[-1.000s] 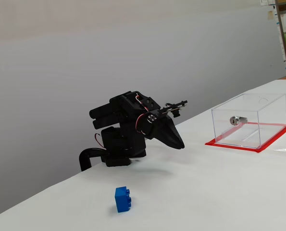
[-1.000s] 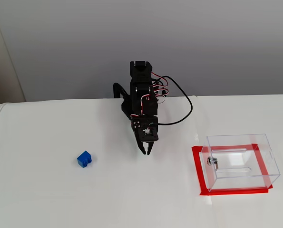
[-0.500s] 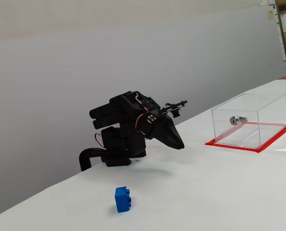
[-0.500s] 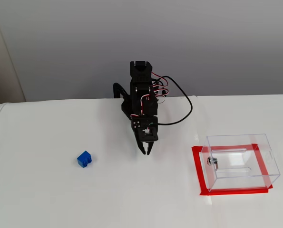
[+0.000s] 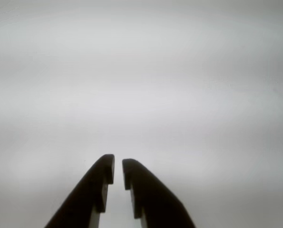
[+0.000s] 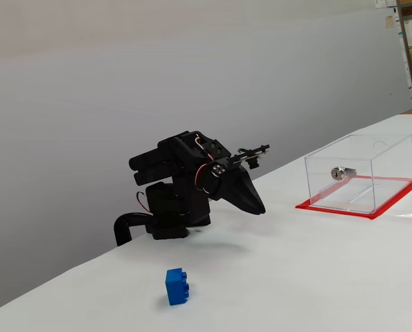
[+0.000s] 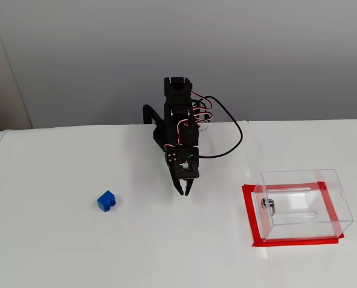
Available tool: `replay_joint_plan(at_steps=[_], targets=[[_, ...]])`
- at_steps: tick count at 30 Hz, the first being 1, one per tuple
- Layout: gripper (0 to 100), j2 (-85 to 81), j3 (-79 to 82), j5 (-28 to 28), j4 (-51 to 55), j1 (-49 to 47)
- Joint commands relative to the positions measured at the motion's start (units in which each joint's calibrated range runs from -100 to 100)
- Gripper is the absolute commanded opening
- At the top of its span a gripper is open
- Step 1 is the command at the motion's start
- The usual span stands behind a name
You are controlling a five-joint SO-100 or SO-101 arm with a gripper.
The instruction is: Pick the blue lego brick and place it into the transparent box
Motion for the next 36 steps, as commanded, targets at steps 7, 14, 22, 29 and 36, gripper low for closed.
replay_joint_plan(at_steps=[7,14,22,29,36], targets=[[2,-0.08,-1.39,-0.05,0.99,-0.76],[2,0.17,-8.81,-0.2,2.55,-3.57],[2,11.03,-18.93,-0.31,5.95,-6.31],[2,30.04,-32.22,-0.31,6.12,-5.64],[2,36.57,-40.0,-0.31,6.21,-4.61]])
